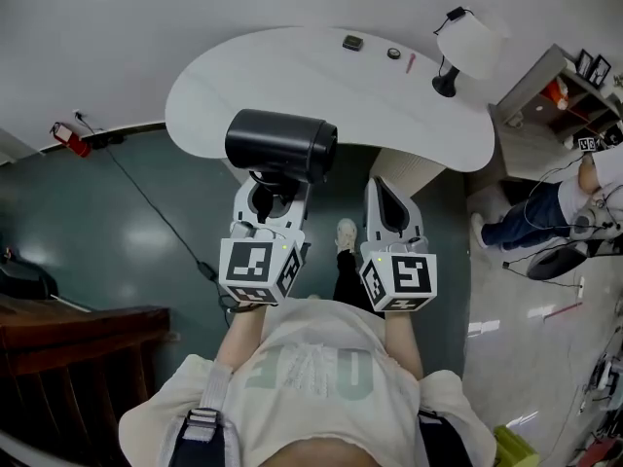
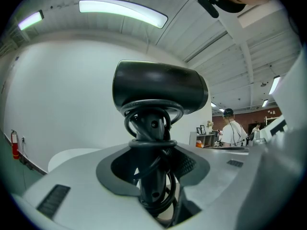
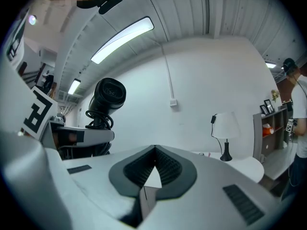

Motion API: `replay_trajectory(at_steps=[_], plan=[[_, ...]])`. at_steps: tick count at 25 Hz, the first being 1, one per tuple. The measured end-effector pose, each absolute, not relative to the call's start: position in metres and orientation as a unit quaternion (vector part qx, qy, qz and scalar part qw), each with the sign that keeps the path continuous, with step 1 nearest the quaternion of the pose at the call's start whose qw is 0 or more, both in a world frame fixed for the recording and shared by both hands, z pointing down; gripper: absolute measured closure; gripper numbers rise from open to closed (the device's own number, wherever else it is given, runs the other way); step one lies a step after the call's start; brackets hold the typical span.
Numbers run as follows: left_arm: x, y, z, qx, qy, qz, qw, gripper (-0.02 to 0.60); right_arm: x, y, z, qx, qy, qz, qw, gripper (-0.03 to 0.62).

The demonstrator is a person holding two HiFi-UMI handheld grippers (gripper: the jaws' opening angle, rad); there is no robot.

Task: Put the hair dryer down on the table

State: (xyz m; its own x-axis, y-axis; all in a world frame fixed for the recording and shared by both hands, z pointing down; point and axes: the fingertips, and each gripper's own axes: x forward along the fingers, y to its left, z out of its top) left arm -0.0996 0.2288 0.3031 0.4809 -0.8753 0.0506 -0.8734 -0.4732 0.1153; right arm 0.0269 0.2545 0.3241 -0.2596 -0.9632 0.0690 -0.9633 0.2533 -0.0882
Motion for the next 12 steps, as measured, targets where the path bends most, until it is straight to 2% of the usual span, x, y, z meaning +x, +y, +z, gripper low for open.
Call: replay_trajectory(at_steps=[12], plan=[[-0.052,0.087,0.301,0.837,-0.545,0.015,0.046,0.396,0.059,0.087,0.309,0.567,-0.823,0.038,0.002,0.589]])
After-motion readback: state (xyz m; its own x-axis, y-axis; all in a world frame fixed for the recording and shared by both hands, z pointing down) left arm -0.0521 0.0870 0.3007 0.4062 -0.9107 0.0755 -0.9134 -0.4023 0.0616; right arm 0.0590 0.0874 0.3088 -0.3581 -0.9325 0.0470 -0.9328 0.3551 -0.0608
